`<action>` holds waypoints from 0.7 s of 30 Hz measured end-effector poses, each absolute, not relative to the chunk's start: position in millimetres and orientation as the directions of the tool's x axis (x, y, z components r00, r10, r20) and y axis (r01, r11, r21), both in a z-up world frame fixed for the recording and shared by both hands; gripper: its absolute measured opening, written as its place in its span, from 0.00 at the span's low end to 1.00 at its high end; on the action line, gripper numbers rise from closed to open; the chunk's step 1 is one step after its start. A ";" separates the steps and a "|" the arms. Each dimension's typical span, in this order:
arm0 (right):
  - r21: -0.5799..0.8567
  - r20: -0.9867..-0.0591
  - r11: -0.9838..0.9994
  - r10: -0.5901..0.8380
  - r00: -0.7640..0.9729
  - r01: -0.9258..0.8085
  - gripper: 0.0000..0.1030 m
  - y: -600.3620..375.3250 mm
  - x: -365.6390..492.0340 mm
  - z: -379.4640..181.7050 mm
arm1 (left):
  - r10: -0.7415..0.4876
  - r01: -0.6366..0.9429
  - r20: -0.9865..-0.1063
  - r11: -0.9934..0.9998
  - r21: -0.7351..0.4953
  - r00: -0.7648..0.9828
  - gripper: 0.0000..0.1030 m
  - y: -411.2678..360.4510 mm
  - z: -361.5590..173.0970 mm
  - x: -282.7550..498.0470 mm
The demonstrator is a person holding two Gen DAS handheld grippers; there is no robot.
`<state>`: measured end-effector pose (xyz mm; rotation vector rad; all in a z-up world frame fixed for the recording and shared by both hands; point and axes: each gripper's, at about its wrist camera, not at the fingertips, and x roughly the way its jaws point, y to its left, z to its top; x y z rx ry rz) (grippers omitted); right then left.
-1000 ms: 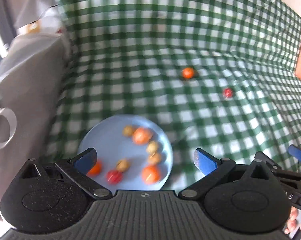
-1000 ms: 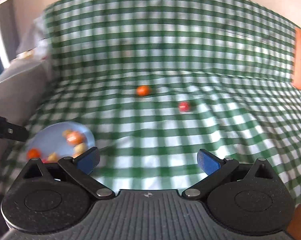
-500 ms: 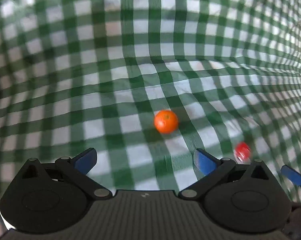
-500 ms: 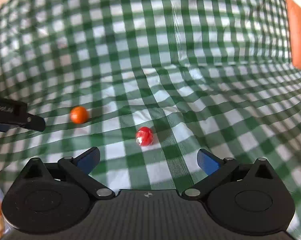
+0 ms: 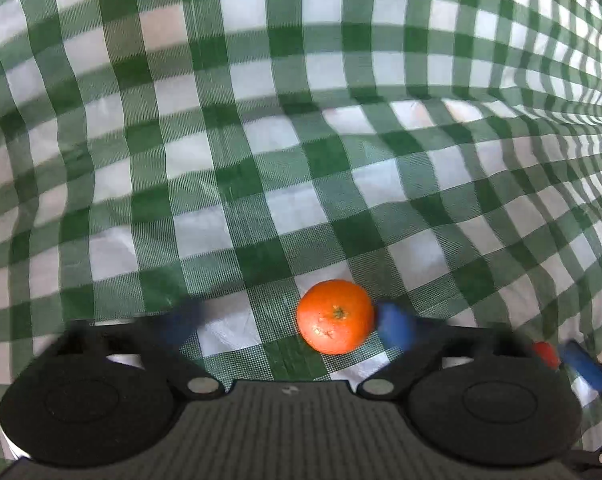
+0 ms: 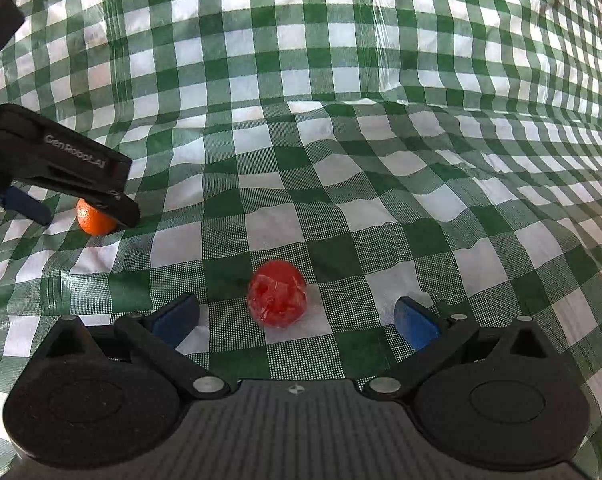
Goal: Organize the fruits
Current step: 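Grasp the tangerine with the left tool while the right tool grasps the red apple, then carry both fruits over the blue plate and open both tools to drop them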
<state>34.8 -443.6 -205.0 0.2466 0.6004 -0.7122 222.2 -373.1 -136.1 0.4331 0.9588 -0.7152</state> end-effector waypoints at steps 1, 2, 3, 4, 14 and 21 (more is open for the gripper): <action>0.007 -0.576 0.743 -0.544 0.610 0.670 0.61 -437.7 31.4 -201.1 | -0.363 0.722 -0.851 0.692 0.026 0.379 0.37 -372.3 -132.0 219.4; -0.001 -0.575 0.753 -0.538 0.616 0.658 0.28 -433.5 30.2 -196.9 | -0.365 0.722 -0.854 0.692 0.018 0.370 0.39 -371.8 -129.4 218.7; 0.001 -0.585 0.755 -0.532 0.613 0.656 0.28 -435.3 31.4 -194.5 | -0.379 0.720 -0.854 0.694 -0.007 0.357 0.39 -368.9 -126.5 217.6; 0.018 -0.591 0.749 -0.527 0.611 0.662 0.28 -436.0 30.4 -193.3 | -0.388 0.718 -0.851 0.696 -0.017 0.355 0.39 -366.4 -122.5 214.7; 0.069 -0.582 0.736 -0.518 0.626 0.673 0.28 -399.2 -24.1 -132.3 | -0.382 0.716 -0.836 0.698 0.018 0.393 0.39 -288.6 -45.9 134.5; 0.074 -0.566 0.801 -0.457 0.686 0.595 0.28 -307.2 -92.0 -88.9 | -0.349 0.700 -0.854 0.714 0.024 0.385 0.39 -182.4 -8.5 59.1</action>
